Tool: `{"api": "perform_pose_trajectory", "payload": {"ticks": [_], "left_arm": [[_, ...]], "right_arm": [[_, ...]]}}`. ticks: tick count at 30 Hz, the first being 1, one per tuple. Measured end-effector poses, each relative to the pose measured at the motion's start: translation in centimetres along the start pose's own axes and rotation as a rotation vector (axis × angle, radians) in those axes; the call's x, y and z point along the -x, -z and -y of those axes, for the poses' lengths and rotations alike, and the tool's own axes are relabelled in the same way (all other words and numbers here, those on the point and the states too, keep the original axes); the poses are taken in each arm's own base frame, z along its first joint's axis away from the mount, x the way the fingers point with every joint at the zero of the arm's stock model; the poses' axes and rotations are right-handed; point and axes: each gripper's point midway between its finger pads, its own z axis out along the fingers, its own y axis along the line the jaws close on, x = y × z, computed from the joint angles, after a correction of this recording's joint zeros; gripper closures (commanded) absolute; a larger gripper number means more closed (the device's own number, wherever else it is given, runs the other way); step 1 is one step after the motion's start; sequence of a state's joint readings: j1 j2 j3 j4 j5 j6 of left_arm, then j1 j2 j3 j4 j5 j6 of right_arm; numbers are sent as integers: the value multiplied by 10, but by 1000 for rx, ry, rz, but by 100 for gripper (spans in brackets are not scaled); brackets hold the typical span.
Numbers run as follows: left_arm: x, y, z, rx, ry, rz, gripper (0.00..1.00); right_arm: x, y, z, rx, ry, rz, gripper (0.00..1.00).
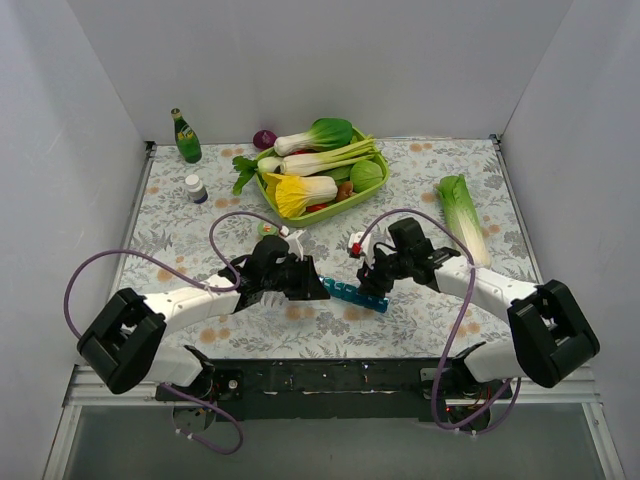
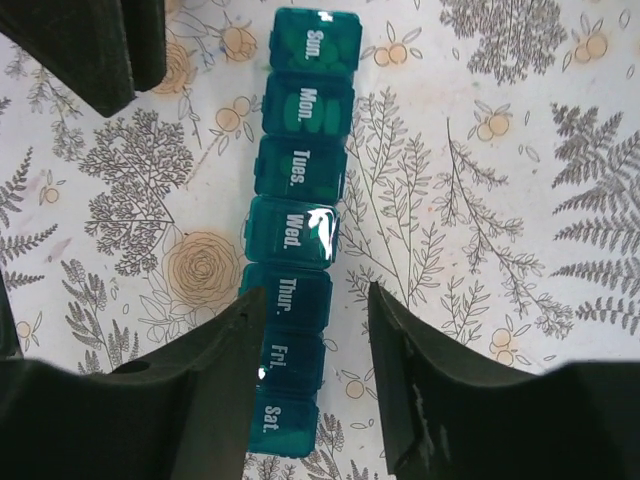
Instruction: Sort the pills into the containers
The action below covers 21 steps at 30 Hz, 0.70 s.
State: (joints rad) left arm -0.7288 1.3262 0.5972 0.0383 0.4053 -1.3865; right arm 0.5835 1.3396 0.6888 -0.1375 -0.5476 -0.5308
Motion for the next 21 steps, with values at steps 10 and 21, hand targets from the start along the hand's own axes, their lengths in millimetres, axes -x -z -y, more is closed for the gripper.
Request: {"api": "perform_pose_trajectory", "payload": {"ticks": [10, 21], "left_arm": [[6, -30, -9, 8, -10, -37, 86], [24, -56, -11, 13, -18, -21, 88]], "right_arm": [[-9, -5, 5, -13, -30, -37, 87], [-4, -3, -7, 46, -16, -13, 91]]}}
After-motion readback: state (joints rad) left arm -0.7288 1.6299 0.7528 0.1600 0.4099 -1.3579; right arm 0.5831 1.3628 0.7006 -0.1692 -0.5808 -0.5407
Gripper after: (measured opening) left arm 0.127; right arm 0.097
